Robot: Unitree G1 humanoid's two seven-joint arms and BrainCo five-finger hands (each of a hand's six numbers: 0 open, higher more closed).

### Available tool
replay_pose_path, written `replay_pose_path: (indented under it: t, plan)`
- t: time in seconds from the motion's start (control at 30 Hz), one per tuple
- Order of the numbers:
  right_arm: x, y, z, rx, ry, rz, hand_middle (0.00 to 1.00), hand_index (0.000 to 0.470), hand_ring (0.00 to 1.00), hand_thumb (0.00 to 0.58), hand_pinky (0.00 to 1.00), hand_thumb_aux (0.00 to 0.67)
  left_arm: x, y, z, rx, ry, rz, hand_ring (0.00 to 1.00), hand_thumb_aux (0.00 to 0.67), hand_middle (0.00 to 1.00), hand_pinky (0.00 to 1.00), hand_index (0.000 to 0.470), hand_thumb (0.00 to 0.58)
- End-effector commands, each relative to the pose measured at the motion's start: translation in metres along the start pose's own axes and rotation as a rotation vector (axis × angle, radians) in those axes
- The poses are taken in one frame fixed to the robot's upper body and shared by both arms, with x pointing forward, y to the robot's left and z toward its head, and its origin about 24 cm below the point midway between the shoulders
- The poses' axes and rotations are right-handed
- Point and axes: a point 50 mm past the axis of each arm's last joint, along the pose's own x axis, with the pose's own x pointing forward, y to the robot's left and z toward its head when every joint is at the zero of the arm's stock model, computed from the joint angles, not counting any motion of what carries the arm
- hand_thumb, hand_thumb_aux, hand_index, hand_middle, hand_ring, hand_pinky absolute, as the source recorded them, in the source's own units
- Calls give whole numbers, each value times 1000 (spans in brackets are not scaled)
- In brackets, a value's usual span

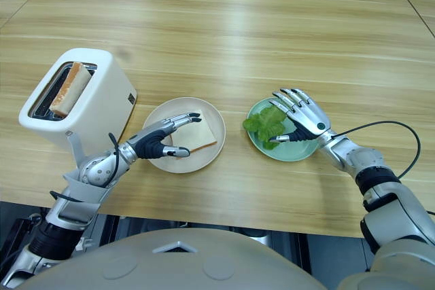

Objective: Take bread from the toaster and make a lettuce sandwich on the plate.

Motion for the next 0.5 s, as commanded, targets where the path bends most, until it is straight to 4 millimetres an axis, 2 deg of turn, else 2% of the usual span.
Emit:
replay_pose_path:
  t: [0.03, 0.17, 0.5]
  plan:
    - [-2, 5, -4, -12, 10, 32, 0, 0, 0, 0, 0, 0, -1, -4, -3, -2, 16, -15, 0, 0, 0, 0, 0, 0]
    - [-3, 9, -2, -4, 13, 41, 0, 0, 0, 0, 0, 0, -1, -4, -3, -2, 14, -18, 0, 0, 0, 0, 0, 0]
    - [2, 27, 20, 62, -11, 69, 0, 0, 0, 0, 0, 0, 2, -8, -2, -6, 8, -33, 0, 0, 0, 0, 0, 0]
